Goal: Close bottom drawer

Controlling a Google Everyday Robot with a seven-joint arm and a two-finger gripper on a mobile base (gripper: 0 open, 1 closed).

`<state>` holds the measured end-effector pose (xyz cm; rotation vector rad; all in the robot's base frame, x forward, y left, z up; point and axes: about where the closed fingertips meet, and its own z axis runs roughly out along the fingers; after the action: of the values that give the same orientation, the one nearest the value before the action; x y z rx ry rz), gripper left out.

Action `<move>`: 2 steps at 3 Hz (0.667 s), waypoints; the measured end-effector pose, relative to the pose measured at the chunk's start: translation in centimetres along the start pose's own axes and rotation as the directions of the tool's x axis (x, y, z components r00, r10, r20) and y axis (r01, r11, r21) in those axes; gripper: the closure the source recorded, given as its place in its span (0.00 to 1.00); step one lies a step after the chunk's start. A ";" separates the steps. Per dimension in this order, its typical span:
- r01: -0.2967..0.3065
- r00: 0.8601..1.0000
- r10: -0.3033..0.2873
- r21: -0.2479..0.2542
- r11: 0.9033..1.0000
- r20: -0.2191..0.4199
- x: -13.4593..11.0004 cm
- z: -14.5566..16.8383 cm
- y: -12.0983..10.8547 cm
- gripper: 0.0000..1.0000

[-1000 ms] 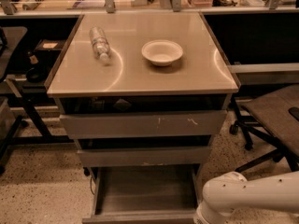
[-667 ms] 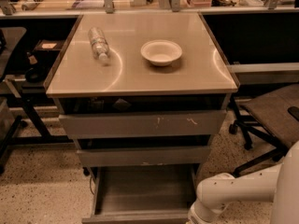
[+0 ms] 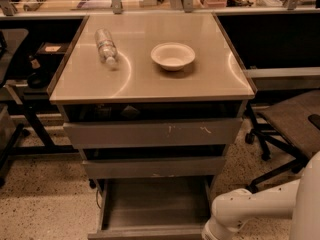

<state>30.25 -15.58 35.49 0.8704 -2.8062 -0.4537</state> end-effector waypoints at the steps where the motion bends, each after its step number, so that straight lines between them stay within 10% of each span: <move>1: -0.009 1.000 0.009 -0.004 1.000 -0.009 0.0 3.8 -1.0 1.00; 2: -0.048 0.999 0.048 0.001 0.999 0.004 -0.7 7.1 -2.5 1.00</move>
Offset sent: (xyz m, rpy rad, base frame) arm 0.0099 0.0011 -0.1193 -0.0228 -0.0040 -0.1005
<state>30.33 -15.46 27.99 0.8012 -2.8246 -0.4468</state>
